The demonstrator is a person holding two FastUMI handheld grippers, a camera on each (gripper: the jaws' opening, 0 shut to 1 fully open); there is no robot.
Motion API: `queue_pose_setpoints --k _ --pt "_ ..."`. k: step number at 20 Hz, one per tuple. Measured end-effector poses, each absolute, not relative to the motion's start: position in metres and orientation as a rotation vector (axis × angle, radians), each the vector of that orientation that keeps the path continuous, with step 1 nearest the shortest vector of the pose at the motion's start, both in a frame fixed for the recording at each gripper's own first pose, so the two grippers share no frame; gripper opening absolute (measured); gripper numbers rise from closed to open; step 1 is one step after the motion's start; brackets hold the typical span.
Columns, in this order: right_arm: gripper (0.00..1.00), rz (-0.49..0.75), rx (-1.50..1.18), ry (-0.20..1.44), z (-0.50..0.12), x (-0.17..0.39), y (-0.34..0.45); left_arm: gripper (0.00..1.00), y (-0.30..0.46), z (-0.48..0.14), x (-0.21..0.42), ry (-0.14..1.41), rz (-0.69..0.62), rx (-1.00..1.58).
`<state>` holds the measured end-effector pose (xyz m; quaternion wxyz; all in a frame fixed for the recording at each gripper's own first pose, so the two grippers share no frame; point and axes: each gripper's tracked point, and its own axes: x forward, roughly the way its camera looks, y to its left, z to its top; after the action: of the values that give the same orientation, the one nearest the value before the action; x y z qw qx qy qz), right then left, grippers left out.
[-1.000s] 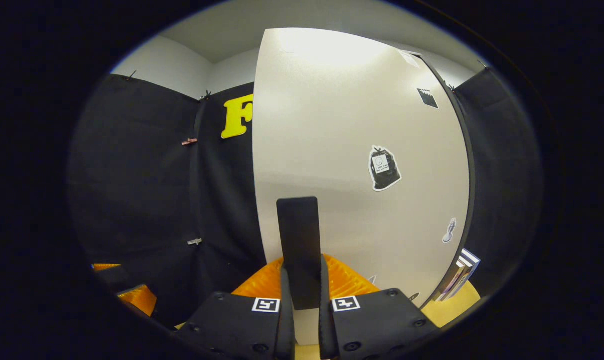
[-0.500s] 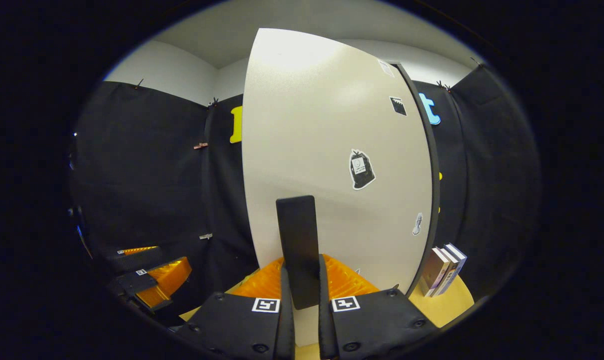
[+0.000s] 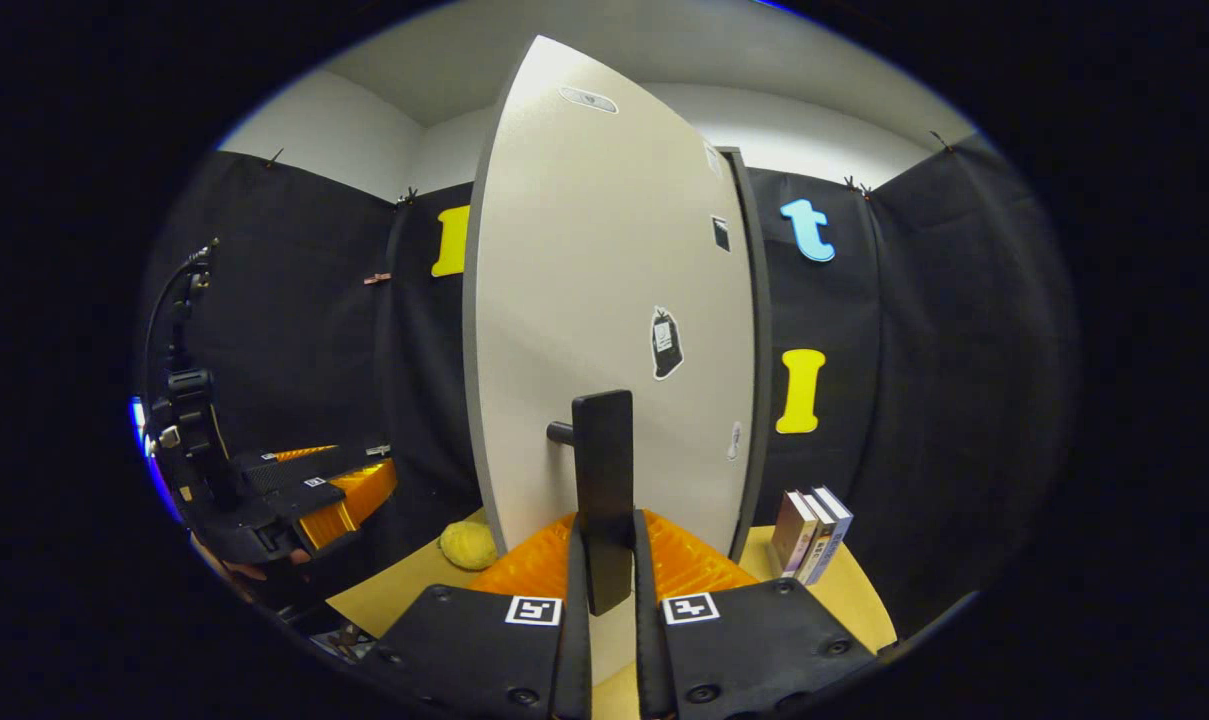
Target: Open the cabinet door with the right hand, grasp the bottle in the cabinet with the left hand and place it on the coaster, then close the cabinet door with the right hand.
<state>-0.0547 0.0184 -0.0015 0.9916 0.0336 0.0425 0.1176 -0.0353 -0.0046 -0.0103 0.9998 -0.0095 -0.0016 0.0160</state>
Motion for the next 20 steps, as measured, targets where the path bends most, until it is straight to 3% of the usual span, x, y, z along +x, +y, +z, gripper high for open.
queue_pose_setpoints --k 8,11,12,13,20 --pt "0.22 0.101 0.051 0.083 0.0 -0.063 -0.084 0.92 -0.047 0.0 -0.018 -0.025 -0.034 0.0" --pt "0.16 0.061 0.059 0.084 0.0 -0.064 -0.119 0.93 -0.067 0.003 -0.014 -0.031 -0.056 0.0" --pt "0.05 0.056 0.066 0.085 -0.001 -0.064 -0.127 0.93 -0.072 0.004 -0.012 -0.029 -0.061 0.0" --pt "0.16 0.05 0.073 0.081 0.0 -0.065 -0.133 0.93 -0.077 0.003 -0.01 -0.027 -0.068 0.001" --pt "0.16 0.084 0.061 0.074 0.0 -0.066 -0.143 0.93 -0.111 0.007 -0.001 -0.031 -0.093 0.015"
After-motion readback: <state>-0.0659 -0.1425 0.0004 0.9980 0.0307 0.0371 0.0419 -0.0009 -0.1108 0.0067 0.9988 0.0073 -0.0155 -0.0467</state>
